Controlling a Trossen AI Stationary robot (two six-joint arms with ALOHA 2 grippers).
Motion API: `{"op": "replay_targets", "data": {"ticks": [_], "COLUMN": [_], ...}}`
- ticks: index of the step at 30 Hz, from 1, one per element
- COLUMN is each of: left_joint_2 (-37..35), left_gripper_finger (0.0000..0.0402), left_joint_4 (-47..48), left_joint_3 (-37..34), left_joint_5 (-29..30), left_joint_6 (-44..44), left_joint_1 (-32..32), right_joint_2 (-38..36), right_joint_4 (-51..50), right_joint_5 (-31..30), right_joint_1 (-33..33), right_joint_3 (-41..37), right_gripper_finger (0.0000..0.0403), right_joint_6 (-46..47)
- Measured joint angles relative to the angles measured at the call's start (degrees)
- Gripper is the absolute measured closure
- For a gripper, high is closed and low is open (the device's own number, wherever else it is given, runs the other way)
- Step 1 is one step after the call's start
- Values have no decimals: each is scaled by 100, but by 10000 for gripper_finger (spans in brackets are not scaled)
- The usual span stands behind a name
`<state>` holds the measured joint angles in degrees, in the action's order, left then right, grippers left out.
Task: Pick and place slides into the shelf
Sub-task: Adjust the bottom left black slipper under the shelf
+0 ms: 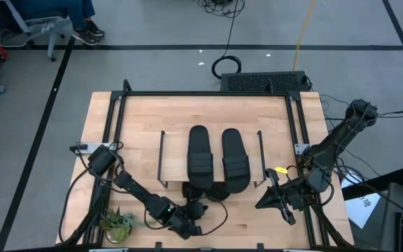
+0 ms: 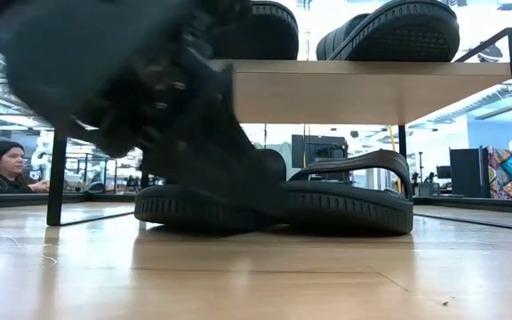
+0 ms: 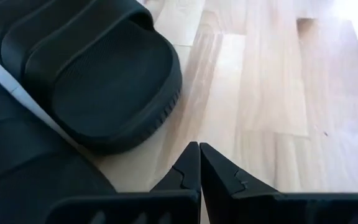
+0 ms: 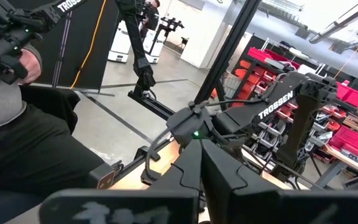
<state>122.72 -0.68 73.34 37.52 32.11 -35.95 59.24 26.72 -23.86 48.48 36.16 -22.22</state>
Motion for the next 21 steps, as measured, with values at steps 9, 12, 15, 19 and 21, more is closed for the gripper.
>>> {"op": "replay_targets", "data": {"ticks": [9,12,15,19,21], "left_joint_2": [-54,-86,-85,-91,-87], "left_gripper_finger": [401,401,401,401,401], "left_joint_4": [830,1604,2811,4058,4577], "left_joint_3": [67,422,883,1275,1372], "left_joint_5": [222,-142,-221,-198,-45], "left_joint_6": [389,705,1053,2008,2522], "left_joint_1": [-161,-274,-476,-702,-784], "right_joint_2": [0,0,0,0,0], "right_joint_4": [-2,-5,-4,-9,-9], "right_joint_5": [-1,-1,-2,-1,-2], "right_joint_1": [1,1,-1,0,-1], "right_joint_3": [0,0,0,0,0], "right_gripper_finger": [403,403,403,403,403], "right_joint_6": [5,7,7,17,51]}}
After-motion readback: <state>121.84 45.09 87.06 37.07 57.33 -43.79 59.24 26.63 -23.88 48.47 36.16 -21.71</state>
